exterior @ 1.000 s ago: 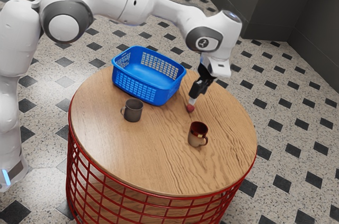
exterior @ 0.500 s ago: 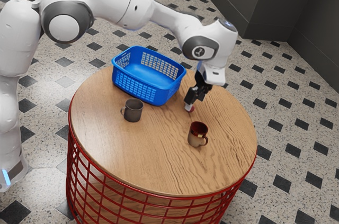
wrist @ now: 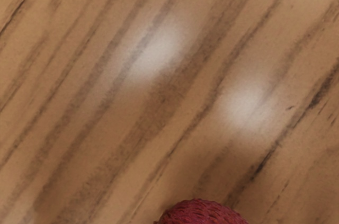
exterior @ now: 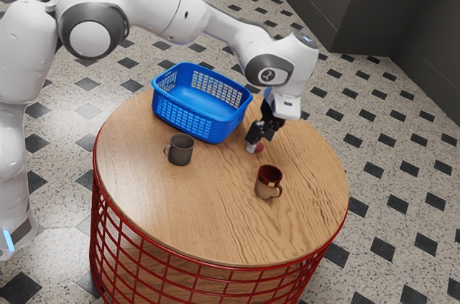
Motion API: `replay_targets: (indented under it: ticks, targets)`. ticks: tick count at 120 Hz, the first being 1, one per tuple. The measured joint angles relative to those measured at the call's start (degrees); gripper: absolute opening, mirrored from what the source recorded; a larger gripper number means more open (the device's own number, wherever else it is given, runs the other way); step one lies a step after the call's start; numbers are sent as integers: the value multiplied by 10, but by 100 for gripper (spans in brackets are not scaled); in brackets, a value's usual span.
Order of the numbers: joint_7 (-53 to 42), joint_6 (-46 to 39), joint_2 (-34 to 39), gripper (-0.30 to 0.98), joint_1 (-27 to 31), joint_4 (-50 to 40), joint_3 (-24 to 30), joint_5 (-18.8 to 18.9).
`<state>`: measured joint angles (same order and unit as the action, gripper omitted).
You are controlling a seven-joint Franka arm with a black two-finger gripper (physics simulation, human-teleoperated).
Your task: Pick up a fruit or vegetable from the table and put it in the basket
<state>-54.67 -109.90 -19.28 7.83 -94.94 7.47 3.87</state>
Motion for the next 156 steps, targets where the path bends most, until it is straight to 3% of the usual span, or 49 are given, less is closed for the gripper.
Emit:
replay_targets:
  ticks: [62,101,126,139,156]
  targets:
    - [-12,-2,-4,68,-1,-6,1,0]
    - [-14,-5,-1,29,-2,-6,3,-1]
    - [-14,-8,-2,31,-1,-6,2,-5]
    - [-14,-7,3,18,-5,8,7,-5]
    - [-14,-2,18,16,-7,31,14,-5]
